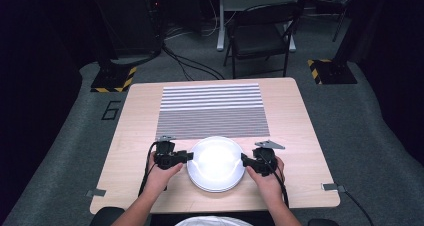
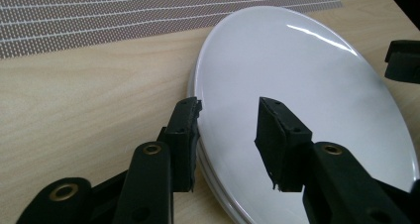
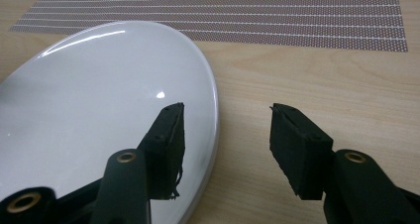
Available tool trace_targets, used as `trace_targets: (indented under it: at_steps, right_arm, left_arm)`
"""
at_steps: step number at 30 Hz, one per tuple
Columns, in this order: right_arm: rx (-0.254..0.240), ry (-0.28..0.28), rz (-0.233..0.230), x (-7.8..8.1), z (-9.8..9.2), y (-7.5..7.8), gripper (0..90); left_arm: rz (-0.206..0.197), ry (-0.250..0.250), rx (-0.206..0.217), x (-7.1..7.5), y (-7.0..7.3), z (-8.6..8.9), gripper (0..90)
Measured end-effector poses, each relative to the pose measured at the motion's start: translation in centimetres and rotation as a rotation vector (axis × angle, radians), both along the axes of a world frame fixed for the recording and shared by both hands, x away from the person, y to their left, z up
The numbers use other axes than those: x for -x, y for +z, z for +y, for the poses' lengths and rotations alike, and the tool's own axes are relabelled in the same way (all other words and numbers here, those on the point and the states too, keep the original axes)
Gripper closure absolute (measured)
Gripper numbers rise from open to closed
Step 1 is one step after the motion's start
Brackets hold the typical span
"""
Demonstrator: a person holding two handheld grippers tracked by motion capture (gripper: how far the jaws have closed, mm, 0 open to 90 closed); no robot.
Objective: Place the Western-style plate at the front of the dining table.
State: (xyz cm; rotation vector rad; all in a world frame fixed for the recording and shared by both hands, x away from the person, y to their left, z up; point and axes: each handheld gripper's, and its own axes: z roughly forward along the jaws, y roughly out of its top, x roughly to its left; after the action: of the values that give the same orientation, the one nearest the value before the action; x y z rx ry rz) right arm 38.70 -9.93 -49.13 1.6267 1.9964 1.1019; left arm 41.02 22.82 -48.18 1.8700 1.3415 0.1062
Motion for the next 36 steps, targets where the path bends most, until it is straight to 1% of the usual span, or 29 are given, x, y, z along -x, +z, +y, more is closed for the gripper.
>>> trace_targets:
  at_steps: [1, 2, 7, 10, 12, 13, 14, 17, 22, 24, 26, 27, 31, 35, 36]
  right_arm:
    - [-0.002, 0.0, 0.002, 0.0, 0.0, 0.0, 47.5]
    - [-0.008, 0.001, 0.008, -0.1, 0.1, 0.0, 47.5]
    - [-0.037, 0.007, 0.025, -0.4, 0.0, -0.1, 47.7]
    - [-0.055, 0.005, 0.038, -0.5, -0.1, -0.1, 47.7]
    - [-0.058, 0.005, 0.046, -0.5, -0.1, -0.2, 47.8]
    - [-0.058, 0.004, 0.049, -0.5, -0.1, -0.2, 47.7]
    - [-0.06, 0.004, 0.052, -0.5, -0.1, -0.2, 47.7]
    - [-0.064, 0.004, 0.055, -0.6, 0.0, -0.3, 47.7]
    - [-0.082, 0.004, 0.074, -0.7, 0.0, -0.4, 47.5]
    - [-0.087, 0.008, 0.078, -0.8, 0.0, -0.5, 46.8]
    - [-0.097, 0.006, 0.092, -0.8, 0.1, -0.6, 46.8]
    - [-0.099, 0.009, 0.096, -0.8, 0.2, -0.7, 46.7]
    - [-0.085, 0.028, 0.11, -0.7, 0.7, -1.0, 46.1]
    - [-0.088, 0.04, 0.136, -0.6, 1.1, -1.4, 45.7]
    - [-0.087, 0.045, 0.137, -0.6, 1.2, -1.5, 45.7]
  left_arm:
    - [0.018, 0.001, 0.019, -0.2, 0.0, 0.2, 60.7]
    - [0.029, 0.003, 0.027, -0.3, -0.1, 0.2, 61.0]
    - [0.063, 0.014, 0.061, -0.6, -0.3, 0.4, 61.5]
    - [0.077, 0.009, 0.064, -0.7, -0.4, 0.4, 61.4]
    - [0.082, -0.001, 0.063, -0.7, -0.5, 0.5, 61.4]
    - [0.09, 0.006, 0.075, -0.7, -0.5, 0.3, 61.4]
    - [0.092, 0.006, 0.077, -0.7, -0.5, 0.3, 61.5]
    - [0.09, -0.008, 0.063, -0.7, -0.6, 0.3, 61.4]
    - [0.093, -0.002, 0.069, -0.6, -0.6, 0.2, 61.5]
    - [0.095, -0.007, 0.074, -0.6, -0.6, 0.1, 61.5]
    - [0.092, -0.021, 0.067, -0.6, -0.6, 0.1, 61.5]
    - [0.095, -0.011, 0.073, -0.5, -0.6, 0.0, 61.4]
    - [0.086, -0.017, 0.068, -0.4, -0.7, 0.0, 61.3]
    - [0.084, -0.02, 0.067, -0.3, -0.7, 0.0, 61.1]
    - [0.082, -0.019, 0.069, -0.3, -0.7, 0.0, 61.1]
